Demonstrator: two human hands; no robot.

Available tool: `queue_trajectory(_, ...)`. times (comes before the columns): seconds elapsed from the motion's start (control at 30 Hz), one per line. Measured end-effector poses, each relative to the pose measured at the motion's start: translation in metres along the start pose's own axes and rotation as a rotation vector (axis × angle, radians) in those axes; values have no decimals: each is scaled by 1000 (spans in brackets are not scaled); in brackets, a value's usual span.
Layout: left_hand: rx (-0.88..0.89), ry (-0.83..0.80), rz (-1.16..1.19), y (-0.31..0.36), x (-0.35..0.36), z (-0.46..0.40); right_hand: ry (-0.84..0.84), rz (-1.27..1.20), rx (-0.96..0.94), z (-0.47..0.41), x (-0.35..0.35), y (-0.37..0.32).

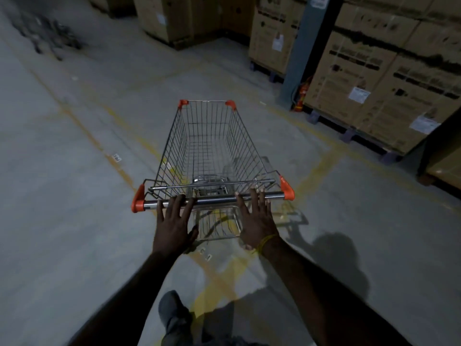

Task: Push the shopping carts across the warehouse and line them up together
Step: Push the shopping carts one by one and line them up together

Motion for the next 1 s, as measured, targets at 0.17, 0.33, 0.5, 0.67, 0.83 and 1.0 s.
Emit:
queue_trajectory(0.17,-119,-75,-54,-17,3,20,-30,21,-104,-12,-2,-26)
queue_trajectory(0.33,-213,-119,-90,-44,2,32,-23,62,-179,-32,1,-57)
queue_trajectory(0.5,-287,-180,-138,-80,5,33,-7,87,-231,-57,-3,-93)
queue_trajectory(0.67,-338,-233,-145,-120,10,22,-9,82,-279,-88,-11,-125)
queue_trajectory(0.83,-363,-256,-97,-157,13,-3,-32,96,-296,-133,-15,-152)
queue_trajectory(1.0,-369,-232,-82,-197,20,-34,-79,101,-293,-184,-17,-176)
Point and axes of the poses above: each hand's wrist, its own z-axis away from the middle knuckle, its own x-axis out of the palm, y = z × x, the point moved 9 cm from there along -z, towards the middle knuckle, and after that the axes turned 5 degrees about x, right-handed, at the moved point
